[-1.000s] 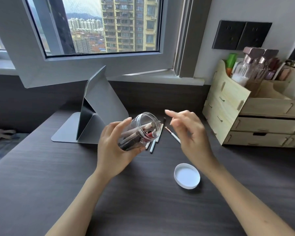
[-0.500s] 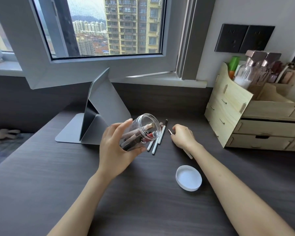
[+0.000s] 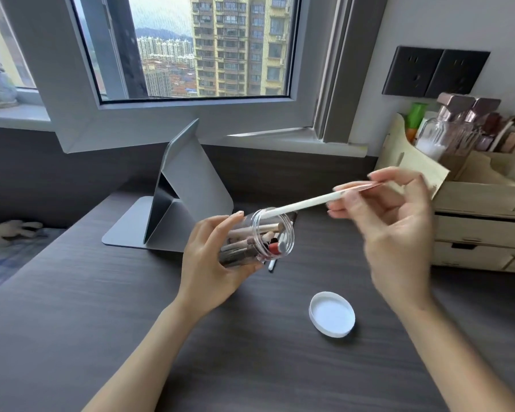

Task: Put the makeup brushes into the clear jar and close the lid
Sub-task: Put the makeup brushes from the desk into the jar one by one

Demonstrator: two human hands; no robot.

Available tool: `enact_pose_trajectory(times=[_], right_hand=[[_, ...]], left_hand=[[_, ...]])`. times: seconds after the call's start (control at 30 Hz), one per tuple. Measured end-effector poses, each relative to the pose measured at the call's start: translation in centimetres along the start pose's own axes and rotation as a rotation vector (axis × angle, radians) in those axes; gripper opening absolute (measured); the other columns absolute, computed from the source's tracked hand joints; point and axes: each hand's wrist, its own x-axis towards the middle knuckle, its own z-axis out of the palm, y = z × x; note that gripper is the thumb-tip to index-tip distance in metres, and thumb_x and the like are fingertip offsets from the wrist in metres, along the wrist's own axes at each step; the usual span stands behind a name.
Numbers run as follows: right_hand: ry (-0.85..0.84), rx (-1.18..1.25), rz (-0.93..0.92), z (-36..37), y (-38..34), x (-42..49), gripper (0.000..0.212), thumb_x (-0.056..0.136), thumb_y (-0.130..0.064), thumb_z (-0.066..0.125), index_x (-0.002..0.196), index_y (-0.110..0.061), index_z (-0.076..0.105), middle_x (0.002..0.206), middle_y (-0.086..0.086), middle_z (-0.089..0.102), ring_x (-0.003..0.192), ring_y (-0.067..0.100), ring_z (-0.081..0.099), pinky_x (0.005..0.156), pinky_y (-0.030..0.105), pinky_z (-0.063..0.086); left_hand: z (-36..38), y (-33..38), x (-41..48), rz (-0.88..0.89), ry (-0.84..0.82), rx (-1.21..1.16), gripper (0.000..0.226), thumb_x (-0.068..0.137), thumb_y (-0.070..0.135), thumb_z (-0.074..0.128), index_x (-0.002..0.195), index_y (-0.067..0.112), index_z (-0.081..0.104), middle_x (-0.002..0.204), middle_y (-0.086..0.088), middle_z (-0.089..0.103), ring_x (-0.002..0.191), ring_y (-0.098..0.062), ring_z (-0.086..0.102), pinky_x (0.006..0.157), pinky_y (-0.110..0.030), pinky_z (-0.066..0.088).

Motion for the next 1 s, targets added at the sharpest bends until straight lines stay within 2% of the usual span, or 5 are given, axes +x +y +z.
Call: enact_pose_trajectory(times=[0.23,0.43,0.7,0.87,1.0], right_hand=[[-0.218,-0.462,-0.193,2.8,2.6,-3.4,0.005,0.084,-0.015,0.067,0.085,-0.011,0.066,0.081,0.003,0.074,0.074,0.017,0.070,0.068,0.031,0.056],[-0.293,-0.878,-0.483,3.3,3.8,-3.3,0.024,0.088,-0.021,0.057,0.080,-0.007,0.075,0.078,0.008,0.065,0.073,0.026,0.053,0.063,0.033,0.045],[-0.033,-0.707,0.016,1.0,7.5,0.4,0.027,0.095,-0.019,0.048,0.088,-0.012,0.073,0.081,0.001,0.066,0.083,0.022,0.059,0.075,0.029,0.043],[-0.427,-1.112,0.332,1.1,13.6,1.4,0.024,0.090,-0.021,0.053,0.107,-0.015,0.069,0.106,0.010,0.071,0.105,0.031,0.060,0.084,0.033,0.044],[-0.653,-1.496,0.089,1.5,16.9,1.4,0.037,0.093,-0.008,0.038,0.127,-0.015,0.052,0.121,0.011,0.056,0.111,0.033,0.049,0.087,0.038,0.040]], left_hand=[[0.4,-0.1,-0.3,0.077,-0.023,-0.050,0.069,0.064,0.041,0.077,0.125,0.021,0.050,0.119,0.005,0.052,0.110,-0.014,0.052,0.096,-0.019,0.040],[0.3,-0.1,-0.4,0.085,-0.043,-0.063,0.071,0.065,0.042,0.078,0.125,0.021,0.049,0.119,0.005,0.052,0.110,-0.010,0.050,0.096,-0.018,0.041],[0.0,-0.5,0.0,-0.098,0.026,-0.154,0.076,0.055,0.032,0.085,0.122,0.020,0.054,0.115,0.012,0.056,0.107,-0.010,0.054,0.094,-0.026,0.045],[-0.2,-0.7,0.4,-0.249,0.120,-0.280,0.076,0.051,0.030,0.086,0.114,0.050,0.047,0.115,0.008,0.061,0.109,-0.018,0.059,0.097,-0.038,0.047],[-0.3,-1.2,0.5,-0.275,0.148,-0.286,0.078,0.052,0.024,0.089,0.117,0.041,0.049,0.116,0.015,0.059,0.110,-0.014,0.057,0.098,-0.032,0.045]])
